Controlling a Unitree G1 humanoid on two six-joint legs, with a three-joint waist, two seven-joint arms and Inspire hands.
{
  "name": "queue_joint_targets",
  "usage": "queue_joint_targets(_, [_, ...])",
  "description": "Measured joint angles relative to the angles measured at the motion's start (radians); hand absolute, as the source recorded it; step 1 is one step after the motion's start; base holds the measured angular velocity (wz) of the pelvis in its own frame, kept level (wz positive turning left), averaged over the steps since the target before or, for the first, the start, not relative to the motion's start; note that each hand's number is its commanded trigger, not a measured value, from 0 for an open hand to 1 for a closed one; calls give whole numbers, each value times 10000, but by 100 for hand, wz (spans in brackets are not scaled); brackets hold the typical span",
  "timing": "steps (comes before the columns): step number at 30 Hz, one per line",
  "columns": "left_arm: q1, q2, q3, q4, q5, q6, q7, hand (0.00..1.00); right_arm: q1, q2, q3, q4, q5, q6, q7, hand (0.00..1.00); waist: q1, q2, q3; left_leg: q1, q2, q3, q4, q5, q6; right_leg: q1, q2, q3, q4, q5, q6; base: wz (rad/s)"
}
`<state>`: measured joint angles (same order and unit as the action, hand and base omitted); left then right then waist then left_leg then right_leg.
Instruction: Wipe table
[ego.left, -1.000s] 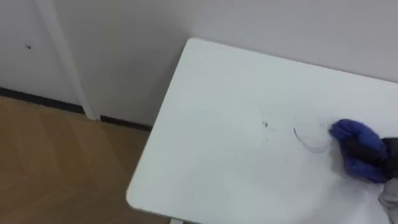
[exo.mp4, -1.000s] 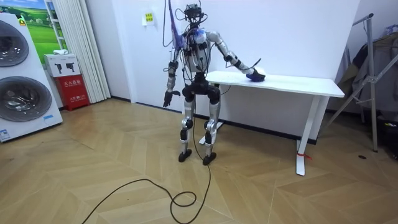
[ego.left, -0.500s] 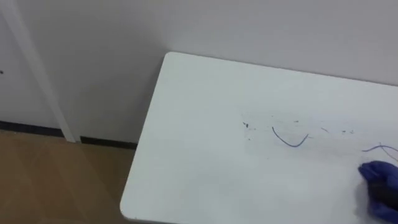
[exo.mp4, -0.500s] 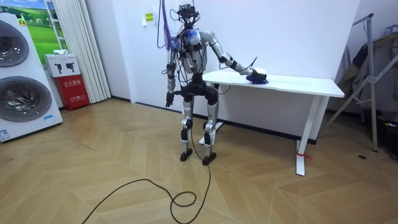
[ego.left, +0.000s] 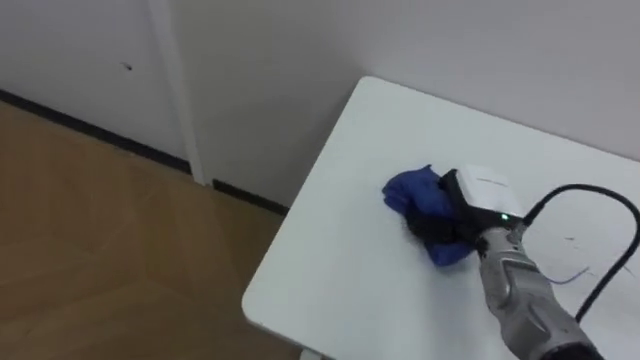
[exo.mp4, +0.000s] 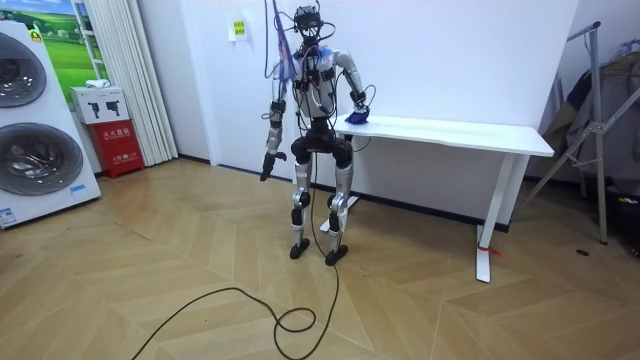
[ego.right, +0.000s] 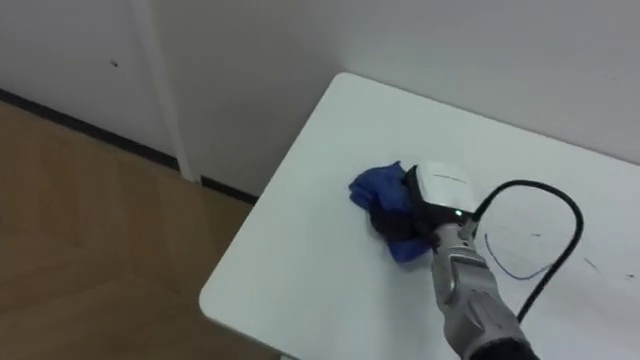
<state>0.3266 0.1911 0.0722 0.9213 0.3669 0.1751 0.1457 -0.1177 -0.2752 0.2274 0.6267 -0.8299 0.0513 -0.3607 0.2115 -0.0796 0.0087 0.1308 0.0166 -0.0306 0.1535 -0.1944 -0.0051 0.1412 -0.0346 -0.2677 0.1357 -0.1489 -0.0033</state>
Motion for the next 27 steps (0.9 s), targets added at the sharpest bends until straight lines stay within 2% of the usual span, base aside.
queue_joint_targets(1, [2,-8,73,1,29,-57,1,0,291,0,-262,109,102,-220,-450,100,-71,19,-27,-10,-48,-2,-6,-42,70,40,-62,-80,-1,-81,130,37])
queue_joint_targets(2, [6,-16,97,3,185,-63,0,0,421,-1,-379,169,134,-306,-652,100,-120,44,-60,-15,-76,-3,-10,-44,75,49,-93,-95,0,-100,158,19])
queue_joint_targets(3, [31,-64,230,-2,507,-69,-3,0,737,-7,-699,263,157,-440,-1017,100,-153,121,-147,-24,-115,-1,-27,-69,118,76,-128,-114,-3,-115,181,9])
queue_joint_targets(5, [20,-117,486,-34,795,-41,7,0,1330,-20,-1221,357,227,-501,-1601,100,-271,174,-260,23,-141,-3,-16,-116,195,220,-209,-224,3,-170,269,11])
queue_joint_targets(6, [70,-125,586,-67,855,-1,15,0,1646,-51,-1446,527,444,-516,-1981,100,-366,188,-358,47,-154,-1,-19,-132,222,267,-256,-357,11,-175,276,8])
queue_joint_targets(9, [104,-146,856,-81,862,58,23,0,1806,-82,-2102,1298,787,-531,-2604,100,-564,161,-361,160,-212,11,20,-174,286,408,-302,-360,33,-165,303,0])
queue_joint_targets(10, [125,-163,919,-85,864,62,24,0,1819,-110,-2325,1483,1010,-536,-2693,100,-702,151,-359,156,-255,-7,89,-193,317,465,-330,-378,35,-160,312,3])
queue_joint_targets(12, [119,-212,1058,-194,866,58,24,0,1959,-176,-2674,1583,1405,-538,-2682,100,-739,157,-361,160,-259,-43,145,-210,343,507,-353,-377,37,-143,342,0])
queue_joint_targets(15, [98,-257,1191,-297,755,17,23,0,1650,-310,-3031,1822,1853,-574,-2254,100,-921,124,-346,196,-300,-58,150,-192,367,539,-378,-349,98,-126,369,-2])
queue_joint_targets(17, [52,-258,1117,-285,561,-8,32,0,1257,-321,-2976,1820,2087,-371,-1726,100,-903,133,-320,222,-295,-3,152,-190,364,475,-373,-331,192,-126,369,-16])
queue_joint_targets(18, [-14,-294,996,-282,468,6,29,0,902,-314,-2870,1759,2159,-110,-1392,100,-919,131,-301,191,-284,53,152,-180,356,396,-374,-277,223,-126,368,-26])
queue_joint_targets(19, [-148,-337,821,-281,345,8,29,0,460,-310,-2764,1761,2358,206,-1011,100,-867,123,-198,190,-284,174,146,-167,347,272,-369,-162,367,-126,367,-29])
queue_joint_targets(20, [-204,-357,753,-276,315,0,24,0,221,-278,-2654,1712,2418,401,-802,100,-802,145,-164,180,-273,251,143,-163,340,199,-349,-57,421,-128,362,-44])
queue_joint_targets(21, [-337,-430,678,-239,304,5,25,0,-146,-211,-2343,1234,2396,898,-362,100,-618,178,-107,144,-203,479,129,-157,327,18,-334,2,501,-105,324,-49])
queue_joint_targets(22, [-460,-452,605,-163,308,17,11,0,-551,-130,-1820,727,2325,1057,-56,100,-552,161,-64,64,-127,615,132,-143,303,-125,-302,53,516,-63,256,-42])
queue_joint_targets(23, [-456,-453,587,-152,306,30,3,0,-736,-87,-1601,459,2132,1102,91,100,-526,127,-65,-4,-129,635,133,-129,282,-215,-283,60,529,-46,229,-28])
queue_joint_targets(25, [-565,-370,242,-182,305,55,5,0,-1800,93,-480,-105,1342,1098,593,100,-200,49,15,-167,-74,729,128,-86,217,-443,-182,192,500,3,151,-12])
queue_joint_targets(27, [-580,-357,91,-234,311,99,11,0,-2404,117,-71,-77,1349,941,851,100,83,-1,55,-144,-50,701,119,-62,185,-510,-147,161,470,2,148,10])
